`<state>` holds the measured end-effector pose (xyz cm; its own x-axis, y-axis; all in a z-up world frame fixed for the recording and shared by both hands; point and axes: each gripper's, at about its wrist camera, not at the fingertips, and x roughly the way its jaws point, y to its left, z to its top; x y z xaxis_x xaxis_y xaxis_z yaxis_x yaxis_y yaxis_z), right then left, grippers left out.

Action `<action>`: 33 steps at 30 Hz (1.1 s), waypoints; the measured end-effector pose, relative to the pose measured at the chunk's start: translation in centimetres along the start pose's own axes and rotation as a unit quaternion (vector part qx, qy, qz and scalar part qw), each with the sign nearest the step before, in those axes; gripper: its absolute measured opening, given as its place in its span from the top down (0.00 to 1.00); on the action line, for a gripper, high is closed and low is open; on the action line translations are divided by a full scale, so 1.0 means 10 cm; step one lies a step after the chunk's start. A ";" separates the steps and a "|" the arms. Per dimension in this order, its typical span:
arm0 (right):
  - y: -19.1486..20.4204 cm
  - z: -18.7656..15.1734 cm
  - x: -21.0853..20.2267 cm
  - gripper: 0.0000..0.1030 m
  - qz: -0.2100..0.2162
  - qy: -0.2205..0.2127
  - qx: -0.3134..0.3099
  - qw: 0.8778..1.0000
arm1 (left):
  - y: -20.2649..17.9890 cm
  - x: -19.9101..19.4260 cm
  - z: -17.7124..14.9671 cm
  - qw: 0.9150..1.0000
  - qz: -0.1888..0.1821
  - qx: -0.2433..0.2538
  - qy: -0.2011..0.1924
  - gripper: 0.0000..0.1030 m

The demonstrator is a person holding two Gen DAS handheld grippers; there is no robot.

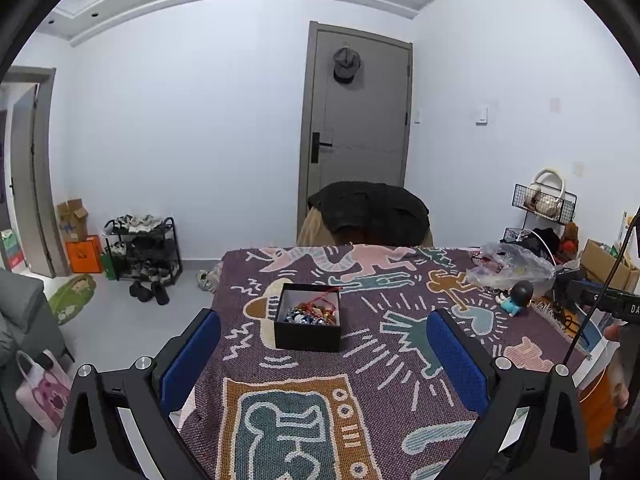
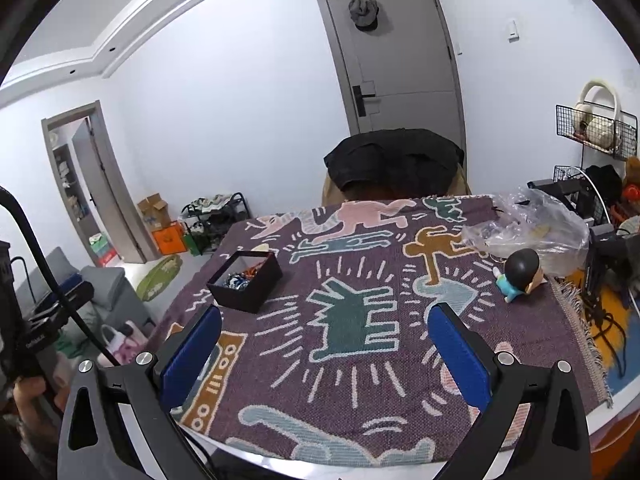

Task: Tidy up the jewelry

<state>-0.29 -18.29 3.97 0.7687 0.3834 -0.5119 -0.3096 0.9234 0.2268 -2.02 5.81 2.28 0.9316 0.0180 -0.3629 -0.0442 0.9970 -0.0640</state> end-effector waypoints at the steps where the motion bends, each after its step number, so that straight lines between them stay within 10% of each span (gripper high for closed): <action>1: 0.01 0.00 0.00 0.00 -0.001 0.001 -0.001 1.000 | 0.00 0.00 0.00 1.000 0.000 0.000 0.000 0.00; 33: 0.00 -0.07 0.09 0.00 -0.012 0.001 0.019 1.000 | -0.11 0.01 -0.02 1.000 -0.003 0.009 0.000 0.00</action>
<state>0.07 -17.95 2.92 0.7741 0.3616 -0.5196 -0.2694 0.9310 0.2465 -1.98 4.68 2.11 0.9316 0.0112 -0.3634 -0.0311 0.9983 -0.0487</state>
